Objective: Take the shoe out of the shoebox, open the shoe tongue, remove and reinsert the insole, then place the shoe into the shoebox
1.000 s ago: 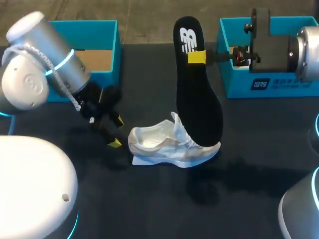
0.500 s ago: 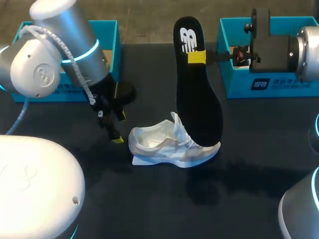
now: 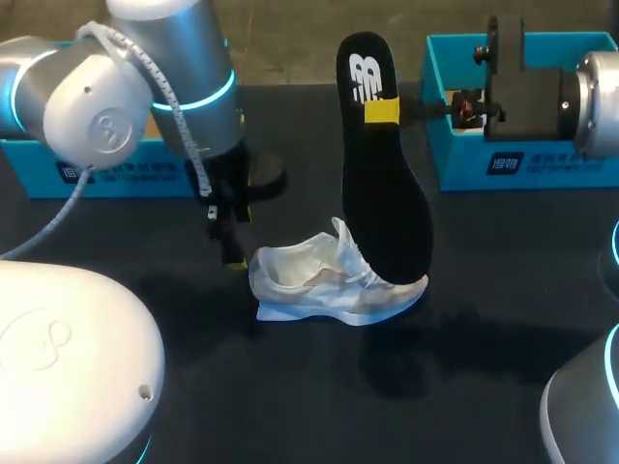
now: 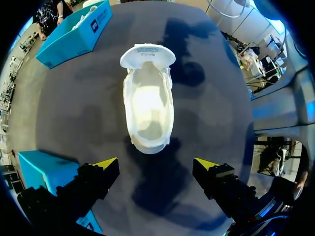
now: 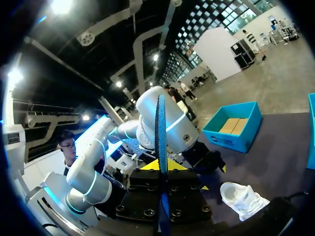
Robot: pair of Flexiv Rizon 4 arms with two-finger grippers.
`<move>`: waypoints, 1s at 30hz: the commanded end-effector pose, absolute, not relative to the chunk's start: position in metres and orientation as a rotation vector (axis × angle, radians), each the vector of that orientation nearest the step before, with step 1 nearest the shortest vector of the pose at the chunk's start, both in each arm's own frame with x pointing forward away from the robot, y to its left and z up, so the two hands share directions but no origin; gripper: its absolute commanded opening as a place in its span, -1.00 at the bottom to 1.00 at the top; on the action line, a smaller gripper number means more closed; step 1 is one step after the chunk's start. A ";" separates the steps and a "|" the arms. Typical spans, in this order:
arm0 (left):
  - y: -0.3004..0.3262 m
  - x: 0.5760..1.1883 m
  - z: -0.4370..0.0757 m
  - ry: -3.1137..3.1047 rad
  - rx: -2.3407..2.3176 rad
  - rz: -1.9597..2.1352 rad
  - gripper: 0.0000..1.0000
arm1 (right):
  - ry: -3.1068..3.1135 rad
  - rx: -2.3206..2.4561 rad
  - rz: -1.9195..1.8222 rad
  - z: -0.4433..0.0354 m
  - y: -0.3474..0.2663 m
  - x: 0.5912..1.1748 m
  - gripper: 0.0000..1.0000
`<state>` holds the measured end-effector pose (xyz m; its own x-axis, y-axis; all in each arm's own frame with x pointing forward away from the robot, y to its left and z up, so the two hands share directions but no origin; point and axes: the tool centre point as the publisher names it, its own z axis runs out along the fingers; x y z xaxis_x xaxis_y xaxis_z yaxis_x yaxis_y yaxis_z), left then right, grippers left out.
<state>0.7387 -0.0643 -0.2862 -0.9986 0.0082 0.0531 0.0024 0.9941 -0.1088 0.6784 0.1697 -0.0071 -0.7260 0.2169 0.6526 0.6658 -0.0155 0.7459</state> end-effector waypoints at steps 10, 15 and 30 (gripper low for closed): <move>-0.068 0.738 -0.286 -3.101 -0.018 0.122 1.00 | -1.921 -0.924 -1.796 -0.008 0.172 0.678 -1.00; -0.068 0.737 -0.286 -3.107 -0.016 0.130 1.00 | -1.921 -0.924 -1.796 -0.008 0.172 0.678 -1.00; -0.067 0.737 -0.286 -3.109 0.003 0.122 1.00 | -1.921 -0.924 -1.796 -0.008 0.172 0.678 -1.00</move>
